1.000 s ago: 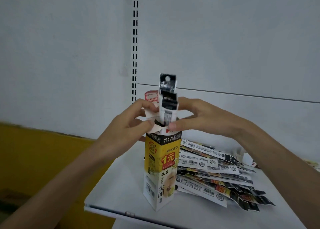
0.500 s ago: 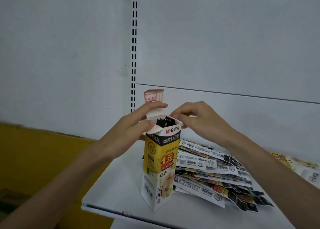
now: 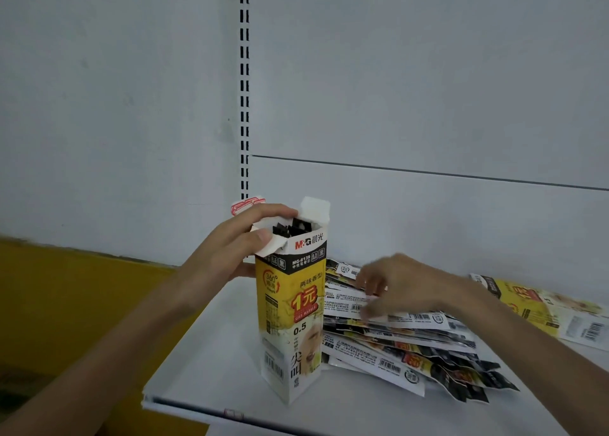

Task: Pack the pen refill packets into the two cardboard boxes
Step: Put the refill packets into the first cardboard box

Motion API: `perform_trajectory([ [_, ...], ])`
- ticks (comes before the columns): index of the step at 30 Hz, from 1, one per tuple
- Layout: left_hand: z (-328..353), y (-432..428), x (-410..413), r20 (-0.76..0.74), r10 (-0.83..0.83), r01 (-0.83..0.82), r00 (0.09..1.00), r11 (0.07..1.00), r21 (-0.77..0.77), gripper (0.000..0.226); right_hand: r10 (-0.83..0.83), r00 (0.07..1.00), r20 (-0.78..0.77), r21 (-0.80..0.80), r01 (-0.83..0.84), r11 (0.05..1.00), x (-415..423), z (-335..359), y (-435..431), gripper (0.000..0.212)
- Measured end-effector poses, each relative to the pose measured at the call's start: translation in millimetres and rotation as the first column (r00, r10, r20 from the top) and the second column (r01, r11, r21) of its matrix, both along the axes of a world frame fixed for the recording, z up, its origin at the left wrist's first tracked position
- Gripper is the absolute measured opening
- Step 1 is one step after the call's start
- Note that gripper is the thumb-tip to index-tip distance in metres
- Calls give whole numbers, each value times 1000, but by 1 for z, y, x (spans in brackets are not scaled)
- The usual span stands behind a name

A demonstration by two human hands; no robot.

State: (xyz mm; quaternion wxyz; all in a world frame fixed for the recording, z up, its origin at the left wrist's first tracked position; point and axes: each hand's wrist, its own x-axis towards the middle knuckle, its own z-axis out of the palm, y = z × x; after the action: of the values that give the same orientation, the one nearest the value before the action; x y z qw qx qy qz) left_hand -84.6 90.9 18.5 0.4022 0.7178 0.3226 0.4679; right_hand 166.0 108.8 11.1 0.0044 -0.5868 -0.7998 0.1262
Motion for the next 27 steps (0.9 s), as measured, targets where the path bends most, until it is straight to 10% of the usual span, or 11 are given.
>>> perform_trajectory([
  [16,7,-14,-6,0,165,-161,986,964,211,51,-91,996,13,40,91,995,-7,-19,14,39],
  [21,11,-8,-16,-205,547,-304,812,695,651,44,-115,989,-89,-80,108,991,1,-12,18,30],
  [27,26,-11,-19,-418,538,19,732,597,802,38,-136,956,-258,33,149,988,0,0,19,15],
])
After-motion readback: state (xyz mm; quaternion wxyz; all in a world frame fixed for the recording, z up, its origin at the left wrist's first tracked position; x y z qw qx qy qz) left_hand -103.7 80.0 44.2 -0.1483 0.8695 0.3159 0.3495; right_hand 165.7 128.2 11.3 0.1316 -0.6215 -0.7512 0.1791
